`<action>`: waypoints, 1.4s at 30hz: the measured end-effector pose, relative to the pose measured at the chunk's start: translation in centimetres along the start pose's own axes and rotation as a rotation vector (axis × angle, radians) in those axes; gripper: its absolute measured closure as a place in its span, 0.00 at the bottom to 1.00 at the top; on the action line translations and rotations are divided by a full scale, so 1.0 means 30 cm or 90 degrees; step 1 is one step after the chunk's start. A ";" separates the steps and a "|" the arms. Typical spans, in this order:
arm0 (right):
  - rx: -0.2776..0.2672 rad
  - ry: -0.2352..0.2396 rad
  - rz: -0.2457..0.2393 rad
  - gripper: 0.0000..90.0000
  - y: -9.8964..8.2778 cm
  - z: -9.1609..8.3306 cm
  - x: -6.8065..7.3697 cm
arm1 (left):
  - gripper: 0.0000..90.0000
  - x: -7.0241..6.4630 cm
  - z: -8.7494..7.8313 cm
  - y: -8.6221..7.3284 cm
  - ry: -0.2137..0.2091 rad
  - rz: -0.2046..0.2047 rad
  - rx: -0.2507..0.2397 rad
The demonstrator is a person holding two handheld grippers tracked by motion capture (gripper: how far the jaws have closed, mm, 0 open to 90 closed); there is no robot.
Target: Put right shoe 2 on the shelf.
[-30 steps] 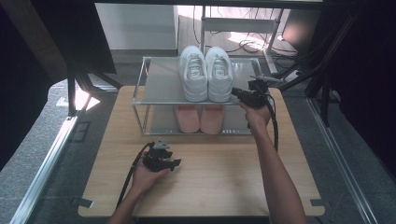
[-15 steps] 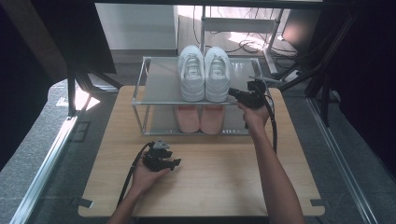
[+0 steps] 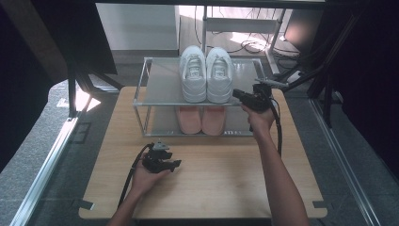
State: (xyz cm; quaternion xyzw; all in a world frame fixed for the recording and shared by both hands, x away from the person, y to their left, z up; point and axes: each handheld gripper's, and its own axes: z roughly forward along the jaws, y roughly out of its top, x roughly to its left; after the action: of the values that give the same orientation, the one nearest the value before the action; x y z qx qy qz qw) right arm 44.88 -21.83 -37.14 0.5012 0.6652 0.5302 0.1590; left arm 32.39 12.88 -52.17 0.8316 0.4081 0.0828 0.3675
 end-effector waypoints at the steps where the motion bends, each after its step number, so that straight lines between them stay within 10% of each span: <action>1: -0.002 0.000 -0.001 0.96 -0.001 -0.004 -0.002 | 0.53 0.000 -0.001 0.000 0.000 0.000 -0.001; 42: -0.071 0.035 -0.038 0.71 -0.288 -0.328 -0.141 | 0.53 0.019 -0.015 -0.003 0.009 -0.021 -0.012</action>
State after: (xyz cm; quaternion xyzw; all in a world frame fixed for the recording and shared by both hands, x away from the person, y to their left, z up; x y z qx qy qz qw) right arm 35.16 -30.16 -42.16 0.4570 0.6531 0.5751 0.1841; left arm 32.50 13.59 -52.00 0.8205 0.4238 0.0867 0.3737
